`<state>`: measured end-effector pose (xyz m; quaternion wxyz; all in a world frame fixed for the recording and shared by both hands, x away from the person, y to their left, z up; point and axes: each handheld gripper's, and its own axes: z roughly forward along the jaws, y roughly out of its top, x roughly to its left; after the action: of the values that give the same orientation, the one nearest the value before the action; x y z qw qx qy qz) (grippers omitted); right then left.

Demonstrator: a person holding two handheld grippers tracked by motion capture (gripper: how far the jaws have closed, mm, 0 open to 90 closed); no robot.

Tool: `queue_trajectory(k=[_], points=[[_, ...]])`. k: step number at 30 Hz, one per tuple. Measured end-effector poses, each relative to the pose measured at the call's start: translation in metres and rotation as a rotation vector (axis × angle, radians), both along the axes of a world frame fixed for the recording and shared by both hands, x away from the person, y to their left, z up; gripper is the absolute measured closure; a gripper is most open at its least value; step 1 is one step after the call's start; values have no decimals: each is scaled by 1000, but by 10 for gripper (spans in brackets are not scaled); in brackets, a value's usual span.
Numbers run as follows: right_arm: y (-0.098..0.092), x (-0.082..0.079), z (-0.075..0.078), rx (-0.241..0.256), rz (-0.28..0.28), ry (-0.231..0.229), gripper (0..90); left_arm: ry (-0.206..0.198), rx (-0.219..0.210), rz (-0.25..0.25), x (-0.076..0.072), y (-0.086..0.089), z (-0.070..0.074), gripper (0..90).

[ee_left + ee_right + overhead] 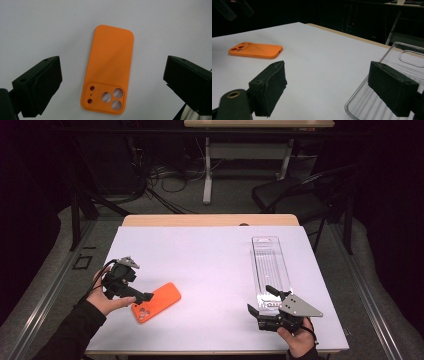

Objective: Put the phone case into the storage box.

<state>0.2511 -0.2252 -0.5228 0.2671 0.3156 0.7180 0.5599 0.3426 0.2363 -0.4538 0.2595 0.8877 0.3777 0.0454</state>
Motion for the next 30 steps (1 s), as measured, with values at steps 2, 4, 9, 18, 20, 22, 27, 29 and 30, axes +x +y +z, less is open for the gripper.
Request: queue_trajectory(k=[2,4,9,18,20,22,27,29,30], points=[[0,0,0,-2,1,-2,141,7,5,-6,2,-3,0,20],[0,0,0,-2,0,0,141,15,8,-13,4,-7,1,20],[0,0,-1,-1,-1,-1,141,22,24,-28,7,-13,1,20],[0,1,-1,-4,0,0,141,38,67,-64,13,-27,3,20],[0,1,-1,-5,0,1,141,42,75,-67,15,-28,2,20],[0,1,-1,-5,-1,2,141,49,80,-66,16,-29,1,20],[0,1,-1,-6,0,2,141,68,130,-87,17,-32,-2,32],[0,1,-1,-8,2,1,141,78,155,-99,17,-33,-4,57],[0,1,-1,-8,2,4,141,86,167,-101,18,-33,-5,61]])
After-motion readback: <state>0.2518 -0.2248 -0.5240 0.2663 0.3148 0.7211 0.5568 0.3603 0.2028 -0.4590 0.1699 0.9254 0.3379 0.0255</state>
